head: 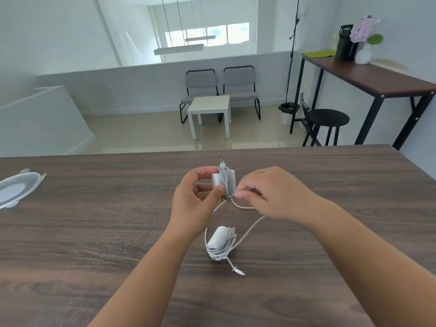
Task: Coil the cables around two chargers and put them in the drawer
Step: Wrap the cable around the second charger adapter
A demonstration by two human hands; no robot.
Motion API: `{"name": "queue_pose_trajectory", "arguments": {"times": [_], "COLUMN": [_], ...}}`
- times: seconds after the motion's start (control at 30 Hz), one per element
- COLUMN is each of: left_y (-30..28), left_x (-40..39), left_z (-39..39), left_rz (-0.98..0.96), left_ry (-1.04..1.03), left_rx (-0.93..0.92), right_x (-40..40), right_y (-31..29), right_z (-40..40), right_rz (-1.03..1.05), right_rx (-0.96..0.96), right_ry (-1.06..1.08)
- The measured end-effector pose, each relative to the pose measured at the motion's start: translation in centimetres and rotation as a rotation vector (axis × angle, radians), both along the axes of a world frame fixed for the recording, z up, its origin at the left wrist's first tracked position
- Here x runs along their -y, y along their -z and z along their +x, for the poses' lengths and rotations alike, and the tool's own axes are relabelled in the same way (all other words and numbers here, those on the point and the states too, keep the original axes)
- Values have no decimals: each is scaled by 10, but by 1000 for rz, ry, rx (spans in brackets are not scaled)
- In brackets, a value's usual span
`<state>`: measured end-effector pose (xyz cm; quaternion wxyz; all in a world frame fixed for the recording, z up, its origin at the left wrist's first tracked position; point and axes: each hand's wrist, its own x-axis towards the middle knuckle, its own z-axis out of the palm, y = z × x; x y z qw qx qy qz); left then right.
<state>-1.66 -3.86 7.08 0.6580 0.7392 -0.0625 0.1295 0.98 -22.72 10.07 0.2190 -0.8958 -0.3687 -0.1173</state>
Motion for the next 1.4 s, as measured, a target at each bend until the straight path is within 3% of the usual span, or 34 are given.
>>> {"name": "queue_pose_trajectory", "arguments": {"times": [0.13, 0.27, 0.47, 0.67, 0.73, 0.83, 0.93, 1.03, 1.23, 1.4], "left_y": [-6, -13, -8, -10, -12, -18, -17, -12, -10, -17], "left_x": [-6, -13, -8, 10, 17, 21, 19, 15, 6, 10], "left_z": [-6, -8, -6, -7, -5, 0, 7, 9, 7, -3], "left_rz": [109, 34, -316, -572, -645, -669, -387, -162, 9, 54], "left_ry": [120, 305, 489, 403, 341, 229, 59, 25, 43, 253], "left_rx": [-32, -48, -83, -78, -71, -37, 33, 70, 7, -7], "right_x": [8, 12, 3, -15, -17, -17, -11, 5, 27, 29], "right_y": [-20, -28, -4, 25, 29, 38, 40, 24, -15, -29], "right_z": [9, 15, 19, 10, 5, -6, -22, -30, -31, -12], "right_rz": [35, 321, 756, 976, 924, 631, 386, 226, 50, 149], "right_rx": [5, -289, -531, -667, -615, -438, -302, -182, -52, -65], "right_ry": [-4, -36, -137, -49, 15, 158, 177, 178, 104, 92]}}
